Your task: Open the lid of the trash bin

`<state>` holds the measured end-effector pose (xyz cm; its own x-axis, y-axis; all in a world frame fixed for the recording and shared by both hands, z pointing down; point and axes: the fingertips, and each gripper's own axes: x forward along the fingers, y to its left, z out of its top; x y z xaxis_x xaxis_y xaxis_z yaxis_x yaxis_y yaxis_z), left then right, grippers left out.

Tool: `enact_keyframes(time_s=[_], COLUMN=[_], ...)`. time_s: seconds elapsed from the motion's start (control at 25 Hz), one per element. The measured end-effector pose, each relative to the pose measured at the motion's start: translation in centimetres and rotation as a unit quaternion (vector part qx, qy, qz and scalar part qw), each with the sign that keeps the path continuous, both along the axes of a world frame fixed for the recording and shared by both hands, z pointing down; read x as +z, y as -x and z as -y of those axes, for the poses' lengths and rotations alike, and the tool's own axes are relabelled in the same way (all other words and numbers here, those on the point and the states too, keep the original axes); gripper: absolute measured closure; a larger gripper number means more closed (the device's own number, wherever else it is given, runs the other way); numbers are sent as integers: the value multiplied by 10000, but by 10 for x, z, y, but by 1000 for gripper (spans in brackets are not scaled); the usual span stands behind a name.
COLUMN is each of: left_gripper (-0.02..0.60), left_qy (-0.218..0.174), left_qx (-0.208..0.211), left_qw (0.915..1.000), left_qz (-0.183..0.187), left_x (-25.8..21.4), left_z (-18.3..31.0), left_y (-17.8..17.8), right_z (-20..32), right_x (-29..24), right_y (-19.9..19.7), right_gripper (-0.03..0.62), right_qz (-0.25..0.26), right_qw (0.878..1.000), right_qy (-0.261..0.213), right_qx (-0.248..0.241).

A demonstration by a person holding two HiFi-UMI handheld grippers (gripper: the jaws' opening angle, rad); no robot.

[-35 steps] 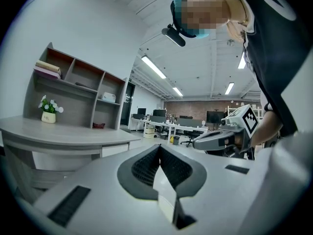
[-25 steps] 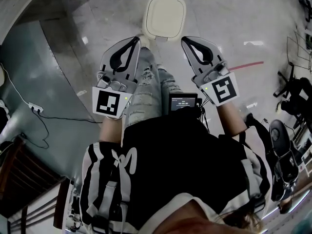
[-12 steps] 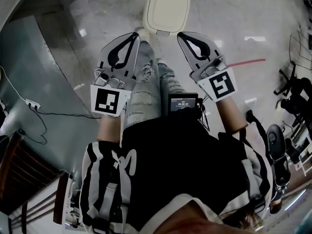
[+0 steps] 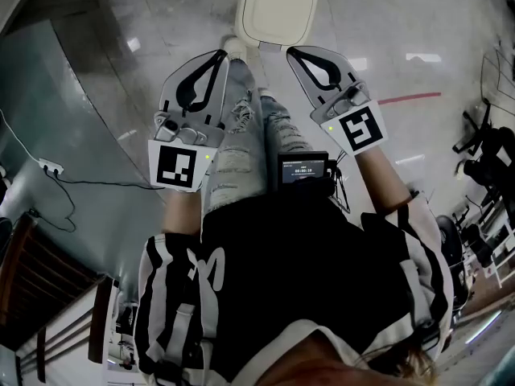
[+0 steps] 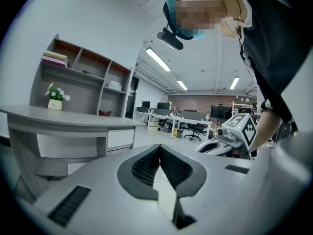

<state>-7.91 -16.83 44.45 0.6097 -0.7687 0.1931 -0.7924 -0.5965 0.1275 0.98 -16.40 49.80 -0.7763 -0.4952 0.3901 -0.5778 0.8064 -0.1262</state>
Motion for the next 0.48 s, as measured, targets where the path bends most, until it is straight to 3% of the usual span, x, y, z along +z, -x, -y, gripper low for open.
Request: enact_keyframes(time_s=[0.48], left_gripper=[574], left_qy=[45], left_qx=[-72], left_qw=[10000], left_qz=[-16], left_x=[8], left_z=[2], left_y=[3], right_z=[-5], right_x=[44], right_y=[11], right_gripper=[586], right_qz=[-366], right_qw=[9983], right_qy=[109], right_qx=[-430])
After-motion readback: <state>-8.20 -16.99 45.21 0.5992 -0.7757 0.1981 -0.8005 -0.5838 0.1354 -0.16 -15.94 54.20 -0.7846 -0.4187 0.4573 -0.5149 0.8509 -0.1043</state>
